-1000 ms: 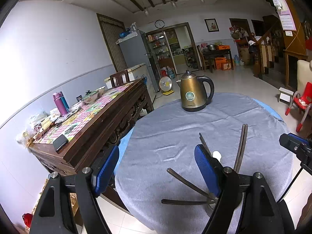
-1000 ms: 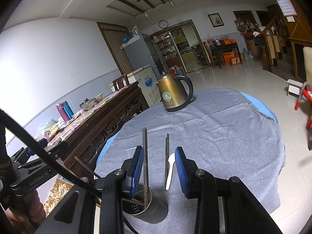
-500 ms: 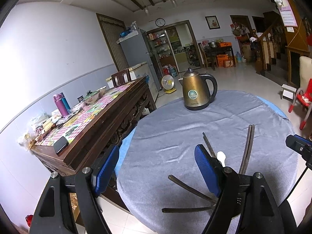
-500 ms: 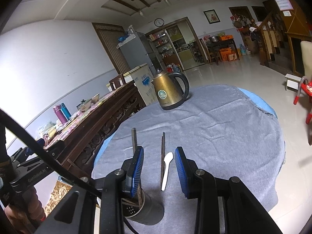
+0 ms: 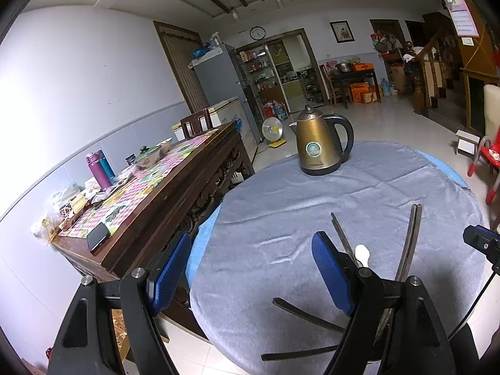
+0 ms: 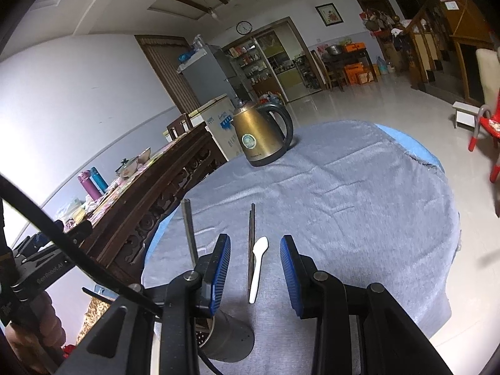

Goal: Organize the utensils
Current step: 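Grasp a dark chopstick lying on the cloth with the right gripper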

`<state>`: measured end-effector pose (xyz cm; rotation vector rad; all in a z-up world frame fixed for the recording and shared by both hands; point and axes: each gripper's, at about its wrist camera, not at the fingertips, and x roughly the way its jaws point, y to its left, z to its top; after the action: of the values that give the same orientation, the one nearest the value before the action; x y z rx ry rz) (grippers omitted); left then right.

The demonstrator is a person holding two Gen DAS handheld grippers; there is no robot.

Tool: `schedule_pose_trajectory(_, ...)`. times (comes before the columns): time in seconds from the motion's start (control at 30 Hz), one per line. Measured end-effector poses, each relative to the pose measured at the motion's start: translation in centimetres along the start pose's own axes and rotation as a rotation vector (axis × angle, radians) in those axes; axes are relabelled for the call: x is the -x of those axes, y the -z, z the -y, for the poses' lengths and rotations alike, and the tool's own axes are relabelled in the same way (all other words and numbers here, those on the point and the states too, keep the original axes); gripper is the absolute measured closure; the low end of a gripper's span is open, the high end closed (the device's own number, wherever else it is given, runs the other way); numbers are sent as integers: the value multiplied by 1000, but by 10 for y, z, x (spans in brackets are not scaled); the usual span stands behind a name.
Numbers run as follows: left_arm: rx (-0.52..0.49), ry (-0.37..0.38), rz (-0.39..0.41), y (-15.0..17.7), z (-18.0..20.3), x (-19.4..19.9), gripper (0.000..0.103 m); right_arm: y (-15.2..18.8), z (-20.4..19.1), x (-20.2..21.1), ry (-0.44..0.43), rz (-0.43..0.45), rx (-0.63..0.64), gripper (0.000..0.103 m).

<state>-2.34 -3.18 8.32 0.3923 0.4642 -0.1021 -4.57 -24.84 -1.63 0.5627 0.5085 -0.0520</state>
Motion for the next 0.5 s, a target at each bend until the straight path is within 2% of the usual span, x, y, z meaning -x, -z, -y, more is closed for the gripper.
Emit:
schedule_pose_trajectory(0.17,13,29,3,-9,-14,1,23,-2,3,-7,1,-14,-4,67)
schedule_pose_trajectory(0.33,98,50,28,-26,-64,3,20,-4,7,-15,1,-34,-7,67)
schedule_pose_trajectory(0.4,138,54,20,-30,-88,-7,16,-4,8,-21,6,-49,-4,67)
schedule_pose_trajectory(0.5,160,63,-20,-31,-111,-32,16,-3,15,-34,8,-80,-13,67)
